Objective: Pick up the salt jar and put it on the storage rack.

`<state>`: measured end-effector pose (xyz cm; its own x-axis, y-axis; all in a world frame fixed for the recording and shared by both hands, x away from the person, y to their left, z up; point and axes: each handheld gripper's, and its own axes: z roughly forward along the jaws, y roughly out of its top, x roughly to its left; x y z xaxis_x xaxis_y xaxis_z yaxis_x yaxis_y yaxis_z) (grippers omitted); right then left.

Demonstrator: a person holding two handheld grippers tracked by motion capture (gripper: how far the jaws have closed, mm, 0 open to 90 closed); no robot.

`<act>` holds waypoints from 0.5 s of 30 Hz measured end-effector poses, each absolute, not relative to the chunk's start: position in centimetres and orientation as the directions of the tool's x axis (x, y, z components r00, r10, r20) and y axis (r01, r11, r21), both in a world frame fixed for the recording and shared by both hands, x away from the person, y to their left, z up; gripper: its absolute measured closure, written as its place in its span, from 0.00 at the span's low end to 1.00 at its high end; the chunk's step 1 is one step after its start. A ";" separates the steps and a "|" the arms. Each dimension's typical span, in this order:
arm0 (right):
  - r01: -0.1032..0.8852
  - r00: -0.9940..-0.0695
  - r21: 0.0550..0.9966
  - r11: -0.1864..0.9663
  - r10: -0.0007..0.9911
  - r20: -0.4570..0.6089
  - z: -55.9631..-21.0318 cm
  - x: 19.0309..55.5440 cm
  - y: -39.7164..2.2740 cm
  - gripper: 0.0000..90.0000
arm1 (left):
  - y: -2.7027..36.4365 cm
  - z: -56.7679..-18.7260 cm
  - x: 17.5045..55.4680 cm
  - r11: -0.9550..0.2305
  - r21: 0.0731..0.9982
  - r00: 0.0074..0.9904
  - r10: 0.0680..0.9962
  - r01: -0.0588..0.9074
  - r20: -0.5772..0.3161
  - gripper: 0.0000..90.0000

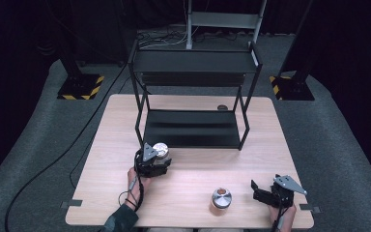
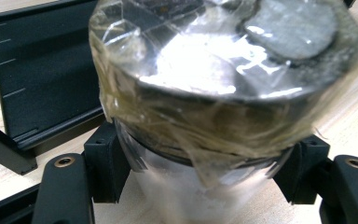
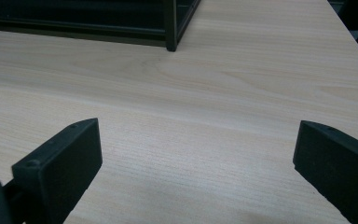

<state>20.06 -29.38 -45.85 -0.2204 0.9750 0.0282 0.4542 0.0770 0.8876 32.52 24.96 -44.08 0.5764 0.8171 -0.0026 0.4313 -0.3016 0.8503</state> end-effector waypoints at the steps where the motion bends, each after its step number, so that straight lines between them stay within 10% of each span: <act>1: 0.455 -0.221 0.887 0.077 0.975 0.029 -45.8 20.1 -29.4 0.00 | 25.0 -44.0 32.6 -0.302 0.849 0.577 0.817 0.433 -0.005 0.34; 15: 0.455 -0.222 0.887 0.077 0.975 0.029 -45.8 20.1 -29.4 0.00 | 26.8 -41.3 32.8 -0.322 0.845 0.617 0.787 0.427 -0.012 0.34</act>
